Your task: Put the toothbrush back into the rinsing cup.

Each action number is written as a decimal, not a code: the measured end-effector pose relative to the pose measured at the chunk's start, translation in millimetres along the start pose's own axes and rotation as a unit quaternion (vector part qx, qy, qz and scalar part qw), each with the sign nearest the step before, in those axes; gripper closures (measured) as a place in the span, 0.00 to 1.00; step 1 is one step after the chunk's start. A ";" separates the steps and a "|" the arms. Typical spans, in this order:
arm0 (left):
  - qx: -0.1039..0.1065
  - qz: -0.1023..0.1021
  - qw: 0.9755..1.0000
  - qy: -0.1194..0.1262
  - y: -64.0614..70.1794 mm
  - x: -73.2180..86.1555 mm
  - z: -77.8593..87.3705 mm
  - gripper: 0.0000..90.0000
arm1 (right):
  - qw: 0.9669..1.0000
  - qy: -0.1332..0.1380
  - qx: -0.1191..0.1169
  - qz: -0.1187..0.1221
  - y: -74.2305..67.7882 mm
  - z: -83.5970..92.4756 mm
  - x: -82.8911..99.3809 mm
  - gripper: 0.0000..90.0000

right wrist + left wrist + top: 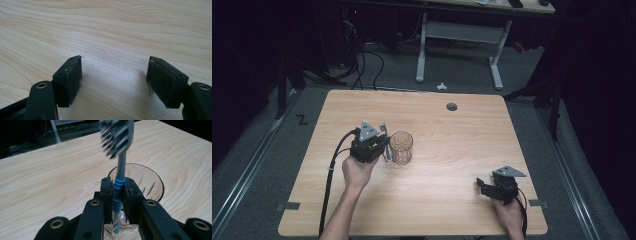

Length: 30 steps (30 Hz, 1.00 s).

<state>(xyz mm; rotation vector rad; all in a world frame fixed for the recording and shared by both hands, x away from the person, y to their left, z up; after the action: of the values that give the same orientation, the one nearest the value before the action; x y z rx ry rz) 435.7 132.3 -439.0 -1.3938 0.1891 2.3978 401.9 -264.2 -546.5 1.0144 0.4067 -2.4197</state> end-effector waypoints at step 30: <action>-0.008 -0.015 1.000 -0.005 4.3 8.3 -4.6 0.88 | 1.000 -0.001 -0.001 -0.001 -0.2 0.1 0.1 0.32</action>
<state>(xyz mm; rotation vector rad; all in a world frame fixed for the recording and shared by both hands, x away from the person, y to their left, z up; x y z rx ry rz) 434.1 128.9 -448.8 -1.3803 0.1468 2.3872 401.7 -264.1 -546.5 1.0120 0.4082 -2.4210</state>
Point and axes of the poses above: each handheld gripper's, and its own axes: z roughly backward along the jaws, x roughly out of its underside, y roughly to its right, the point moved 6 cm from there along -z, roughly forward along the jaws, and after that the axes turned 9 degrees about -x, right-handed, at the moved point
